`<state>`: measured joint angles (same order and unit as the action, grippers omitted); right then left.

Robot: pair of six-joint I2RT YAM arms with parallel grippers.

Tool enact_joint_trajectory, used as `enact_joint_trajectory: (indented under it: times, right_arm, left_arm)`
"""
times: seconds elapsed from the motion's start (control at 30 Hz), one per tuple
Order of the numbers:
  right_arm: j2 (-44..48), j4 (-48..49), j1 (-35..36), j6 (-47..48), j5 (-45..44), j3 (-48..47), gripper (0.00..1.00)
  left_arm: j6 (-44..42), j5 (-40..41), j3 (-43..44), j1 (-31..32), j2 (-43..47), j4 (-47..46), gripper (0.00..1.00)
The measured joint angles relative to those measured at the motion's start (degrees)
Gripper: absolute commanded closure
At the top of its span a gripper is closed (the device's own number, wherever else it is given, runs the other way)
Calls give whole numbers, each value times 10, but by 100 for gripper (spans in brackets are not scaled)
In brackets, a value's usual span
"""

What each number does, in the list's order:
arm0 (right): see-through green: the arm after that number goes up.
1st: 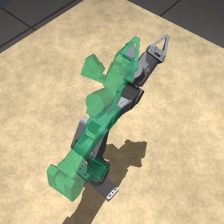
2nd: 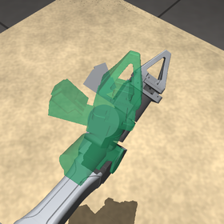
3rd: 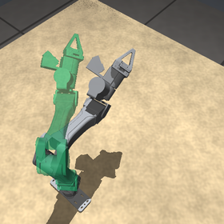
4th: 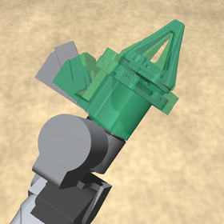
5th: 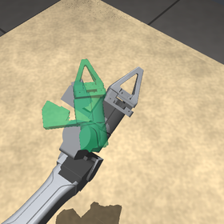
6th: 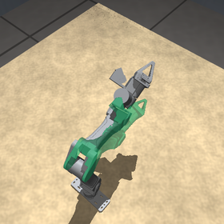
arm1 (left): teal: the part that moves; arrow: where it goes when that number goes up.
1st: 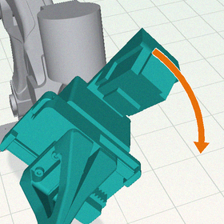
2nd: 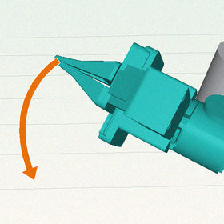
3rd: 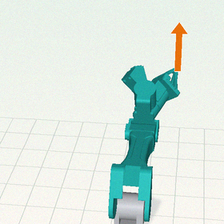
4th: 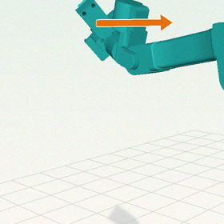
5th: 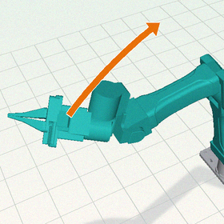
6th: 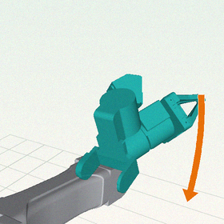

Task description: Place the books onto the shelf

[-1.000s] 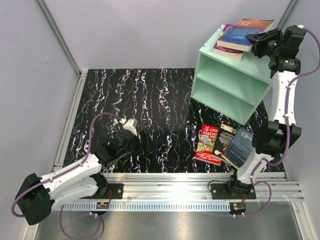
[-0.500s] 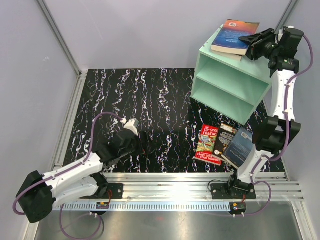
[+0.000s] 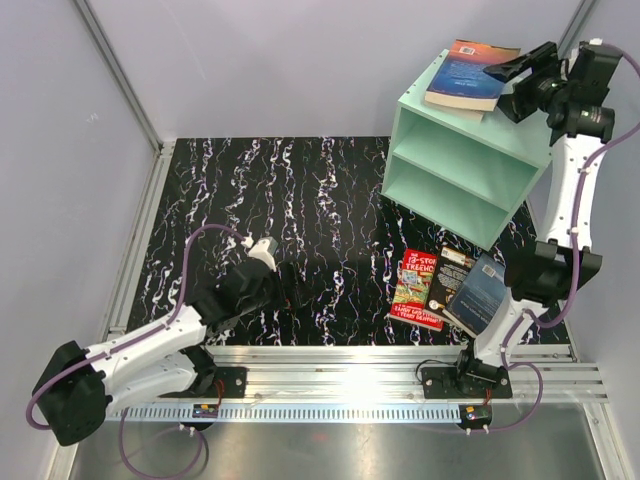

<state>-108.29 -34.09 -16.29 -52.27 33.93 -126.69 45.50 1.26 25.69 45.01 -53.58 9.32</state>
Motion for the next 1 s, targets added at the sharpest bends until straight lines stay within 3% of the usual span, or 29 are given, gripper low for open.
enact_joint_trajectory:
  times: [0.2, 0.27, 0.63, 1.0]
  right_arm:
    - [-48, -141, -7, 67, -37, -208, 7]
    - [-47, -157, -10, 80, -44, -228, 5]
    - [-34, -219, -12, 133, -84, -132, 4]
    - [-37, -178, -12, 129, -79, -110, 9]
  left_arm:
    - [0, -1, 0, 0, -2, 0, 5]
    - [0, -1, 0, 0, -2, 0, 5]
    - [0, -1, 0, 0, -2, 1, 5]
    - [0, -2, 0, 0, -25, -1, 6]
